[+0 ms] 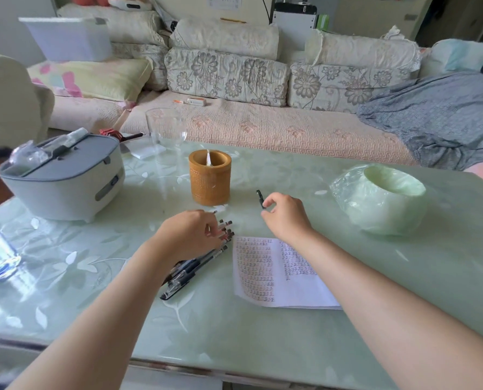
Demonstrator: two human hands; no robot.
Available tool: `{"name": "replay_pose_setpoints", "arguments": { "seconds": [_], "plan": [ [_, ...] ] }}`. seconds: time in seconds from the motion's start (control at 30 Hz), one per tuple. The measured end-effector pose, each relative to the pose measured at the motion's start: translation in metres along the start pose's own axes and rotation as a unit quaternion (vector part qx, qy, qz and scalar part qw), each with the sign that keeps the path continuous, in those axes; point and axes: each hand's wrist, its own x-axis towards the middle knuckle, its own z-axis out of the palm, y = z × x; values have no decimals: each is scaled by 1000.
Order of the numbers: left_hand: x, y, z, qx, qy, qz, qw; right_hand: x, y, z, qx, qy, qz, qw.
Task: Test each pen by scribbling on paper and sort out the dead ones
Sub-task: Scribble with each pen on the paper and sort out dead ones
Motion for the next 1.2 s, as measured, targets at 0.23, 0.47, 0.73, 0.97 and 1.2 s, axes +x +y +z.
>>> {"name": "replay_pose_setpoints", "arguments": {
  "seconds": [0.23,0.47,0.73,0.97,1.2],
  "plan": [
    [-4,-11,5,-3,-21,12,1000,31,-16,38,-46,-22,15,999],
    [-5,-14,3,-27,-12,19,999,41,-22,44,-79,-37,15,996],
    [-15,-16,-2,-36,-2,31,999,-9,-55,10,-101,-116,-184,971],
    [-42,-22,-10,-69,-19,24,997,-57,-72,13,-156,-211,-287,921],
    [-61,-25,-15,-36,-78,27,996,-65,-77,21,-210,-213,-354,886]
  ]
}}
